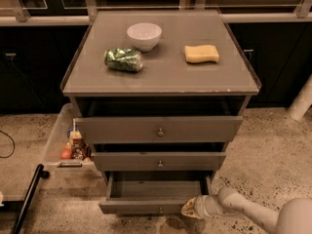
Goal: Close bottom drawer
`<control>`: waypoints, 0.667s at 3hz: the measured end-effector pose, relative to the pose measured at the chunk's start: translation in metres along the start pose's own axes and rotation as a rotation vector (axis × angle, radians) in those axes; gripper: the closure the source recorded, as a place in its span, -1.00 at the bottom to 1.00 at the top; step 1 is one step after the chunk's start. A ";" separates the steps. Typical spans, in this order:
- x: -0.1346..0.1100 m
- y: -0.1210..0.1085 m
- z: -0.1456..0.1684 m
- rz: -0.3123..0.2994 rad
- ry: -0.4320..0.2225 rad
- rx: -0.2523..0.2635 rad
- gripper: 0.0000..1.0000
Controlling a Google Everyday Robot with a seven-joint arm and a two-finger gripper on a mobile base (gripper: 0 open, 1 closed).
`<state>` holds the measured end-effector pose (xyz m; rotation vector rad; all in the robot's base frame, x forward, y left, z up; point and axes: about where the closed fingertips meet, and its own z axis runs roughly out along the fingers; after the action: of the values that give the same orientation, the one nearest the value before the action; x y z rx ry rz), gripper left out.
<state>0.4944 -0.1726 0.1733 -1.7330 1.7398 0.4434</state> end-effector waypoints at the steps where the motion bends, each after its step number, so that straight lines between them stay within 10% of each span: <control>1: 0.004 -0.020 -0.008 0.003 0.005 0.053 -0.23; 2: 0.004 -0.018 -0.008 0.003 0.005 0.054 0.24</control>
Offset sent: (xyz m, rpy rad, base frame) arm 0.1217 -0.0768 0.0731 -0.0669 -0.2493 -0.2156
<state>0.5110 -0.1822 0.1807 -1.6950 1.7422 0.3899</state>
